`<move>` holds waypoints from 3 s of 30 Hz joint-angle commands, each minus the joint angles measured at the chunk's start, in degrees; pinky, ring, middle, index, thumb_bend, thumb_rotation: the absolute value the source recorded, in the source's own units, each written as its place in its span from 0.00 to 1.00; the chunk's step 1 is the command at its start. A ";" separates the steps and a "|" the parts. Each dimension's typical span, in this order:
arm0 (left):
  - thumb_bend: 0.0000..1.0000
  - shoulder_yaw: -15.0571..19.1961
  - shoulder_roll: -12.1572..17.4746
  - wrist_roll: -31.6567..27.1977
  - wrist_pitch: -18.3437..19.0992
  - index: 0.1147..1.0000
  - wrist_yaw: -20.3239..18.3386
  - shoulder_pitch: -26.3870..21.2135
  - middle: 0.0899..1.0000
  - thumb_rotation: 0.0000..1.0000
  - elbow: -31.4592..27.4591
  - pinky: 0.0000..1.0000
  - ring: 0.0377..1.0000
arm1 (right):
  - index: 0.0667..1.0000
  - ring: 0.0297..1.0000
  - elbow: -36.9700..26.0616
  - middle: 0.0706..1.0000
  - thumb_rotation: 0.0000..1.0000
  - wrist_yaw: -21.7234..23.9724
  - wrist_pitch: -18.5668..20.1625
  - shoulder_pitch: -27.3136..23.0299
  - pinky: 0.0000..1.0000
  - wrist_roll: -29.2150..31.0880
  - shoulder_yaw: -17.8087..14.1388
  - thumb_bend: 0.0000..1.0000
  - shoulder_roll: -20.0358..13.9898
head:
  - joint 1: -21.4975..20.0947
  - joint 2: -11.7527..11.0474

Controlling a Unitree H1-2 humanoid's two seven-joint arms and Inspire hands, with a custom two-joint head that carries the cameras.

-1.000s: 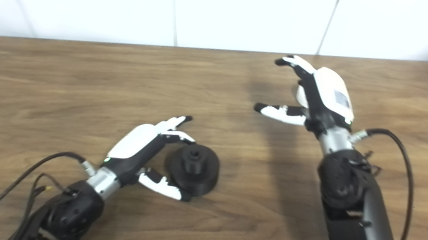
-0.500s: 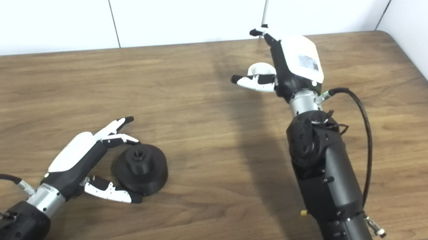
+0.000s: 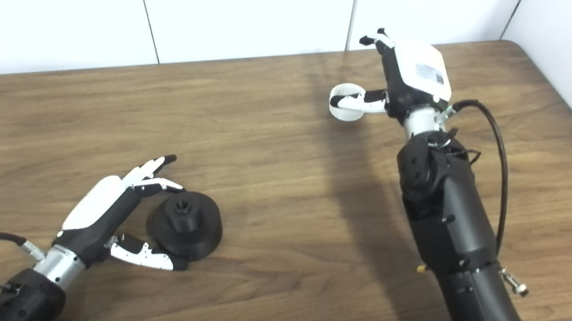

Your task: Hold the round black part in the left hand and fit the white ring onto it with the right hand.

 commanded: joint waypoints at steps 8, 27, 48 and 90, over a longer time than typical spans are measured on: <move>0.97 0.96 -0.20 -0.27 0.13 0.60 -0.81 -1.37 1.00 0.35 -1.50 1.00 1.00 | 0.82 0.90 5.78 0.95 0.54 5.80 2.26 -6.55 0.77 -1.52 4.40 0.95 -4.18 | 0.83 -0.08; 0.97 1.59 -0.68 0.46 0.38 0.60 -1.22 -1.31 1.00 0.36 -2.26 0.98 1.00 | 0.84 0.93 12.81 0.97 0.54 6.23 1.94 -8.17 0.83 0.07 8.47 0.96 -2.81 | 2.55 0.31; 0.96 2.05 -0.28 0.06 0.80 0.60 -1.86 -0.46 1.00 0.35 -2.77 1.00 1.00 | 0.84 0.90 18.33 0.94 0.47 1.31 0.70 -10.09 0.81 1.32 8.66 0.90 -3.31 | 3.04 0.59; 0.95 2.22 -0.67 0.54 1.76 0.59 -2.26 -0.70 1.00 0.36 -3.65 0.99 1.00 | 0.56 0.84 19.66 0.84 0.27 -9.53 -2.63 -9.36 0.84 6.69 8.17 0.73 -2.20 | 4.99 1.83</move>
